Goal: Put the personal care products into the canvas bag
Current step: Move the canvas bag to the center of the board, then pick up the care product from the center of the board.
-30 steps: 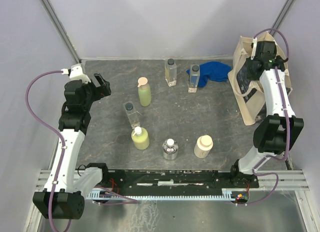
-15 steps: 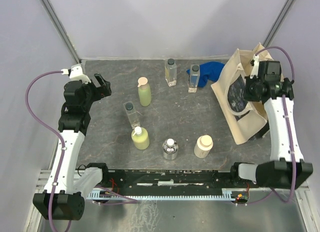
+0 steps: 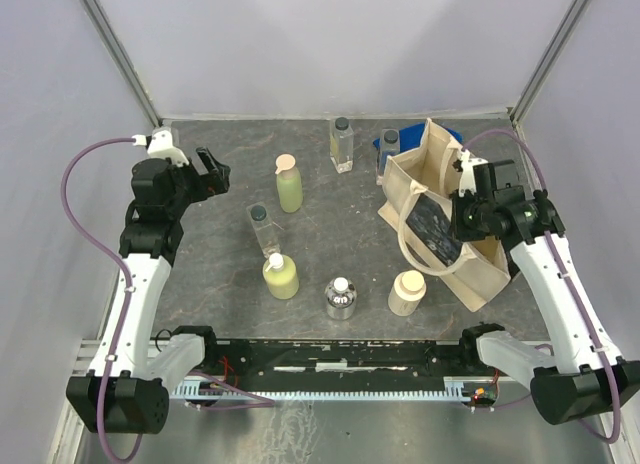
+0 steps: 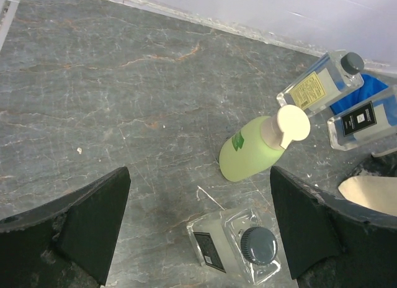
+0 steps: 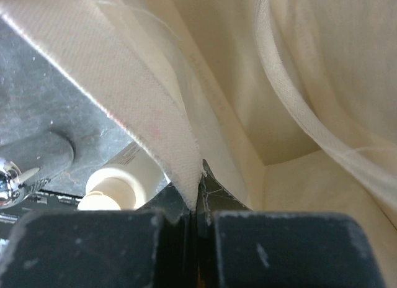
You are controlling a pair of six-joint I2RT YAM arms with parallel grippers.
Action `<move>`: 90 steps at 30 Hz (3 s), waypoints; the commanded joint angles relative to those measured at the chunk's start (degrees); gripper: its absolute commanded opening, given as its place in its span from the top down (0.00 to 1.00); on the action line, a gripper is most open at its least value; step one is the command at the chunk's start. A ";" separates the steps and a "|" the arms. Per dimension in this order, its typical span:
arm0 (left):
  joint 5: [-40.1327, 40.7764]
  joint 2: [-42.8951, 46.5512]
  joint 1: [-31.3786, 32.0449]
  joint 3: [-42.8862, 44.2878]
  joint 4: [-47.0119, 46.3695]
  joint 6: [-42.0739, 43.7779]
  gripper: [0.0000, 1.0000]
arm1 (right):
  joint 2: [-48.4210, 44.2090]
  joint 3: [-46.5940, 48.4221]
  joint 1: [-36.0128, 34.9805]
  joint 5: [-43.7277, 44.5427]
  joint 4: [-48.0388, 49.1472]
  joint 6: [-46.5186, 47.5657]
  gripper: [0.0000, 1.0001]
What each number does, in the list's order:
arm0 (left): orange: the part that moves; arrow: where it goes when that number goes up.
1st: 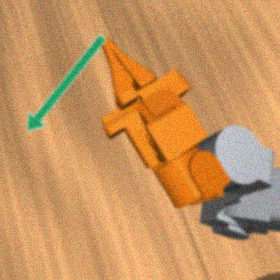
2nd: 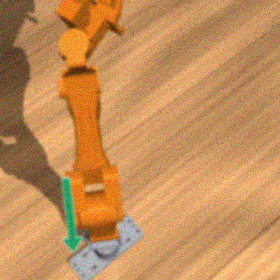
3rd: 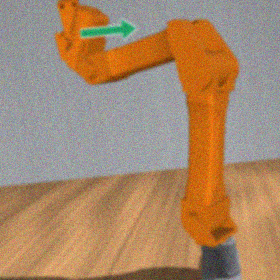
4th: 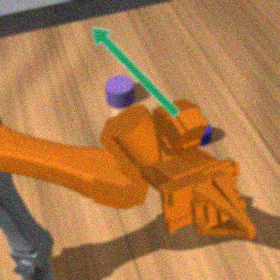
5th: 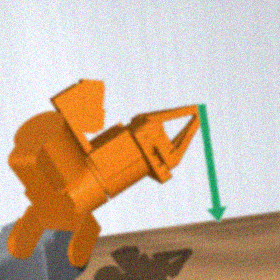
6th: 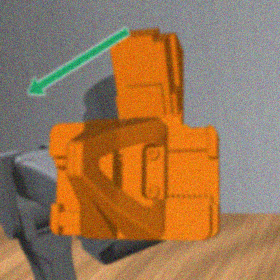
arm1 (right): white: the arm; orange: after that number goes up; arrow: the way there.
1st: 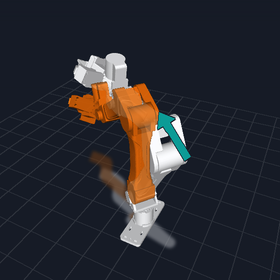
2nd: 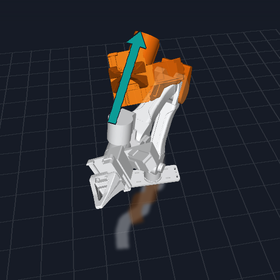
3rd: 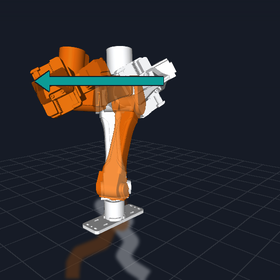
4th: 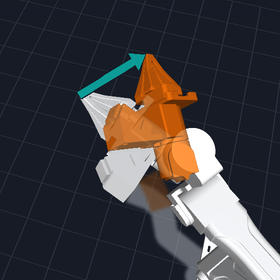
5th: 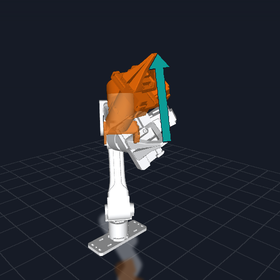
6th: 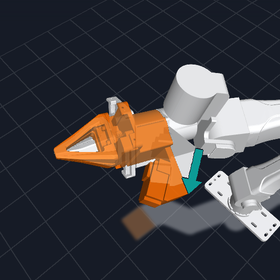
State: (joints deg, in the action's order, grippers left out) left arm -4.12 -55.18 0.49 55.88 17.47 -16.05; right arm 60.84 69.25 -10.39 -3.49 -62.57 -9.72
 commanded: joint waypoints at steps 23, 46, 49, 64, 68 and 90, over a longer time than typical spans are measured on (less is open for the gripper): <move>-1.09 -13.78 13.59 16.90 -7.02 -2.37 0.00 | 0.43 26.14 -5.80 3.70 -3.60 -2.59 0.17; 6.14 -27.31 16.87 29.70 -0.84 -4.39 0.00 | 59.46 75.83 -7.55 1.06 10.99 1.49 0.02; 5.68 -25.57 16.92 28.02 -2.36 -4.91 0.00 | 62.06 75.32 -7.53 1.93 10.46 1.37 0.03; 4.65 -26.43 16.91 26.07 -5.17 -1.61 0.00 | 69.85 74.19 -7.55 10.23 4.54 6.01 0.03; 4.48 -27.61 16.91 26.90 -4.96 -0.72 0.00 | 70.55 71.54 -7.54 10.60 4.43 5.63 0.03; 2.58 -29.72 17.00 27.80 -5.73 -0.93 0.00 | 70.06 62.25 -7.60 7.11 11.31 3.58 0.75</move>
State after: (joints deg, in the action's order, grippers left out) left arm -0.19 -85.10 17.17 81.82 14.81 -18.00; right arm 132.33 132.18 -17.78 4.29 -54.92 -6.26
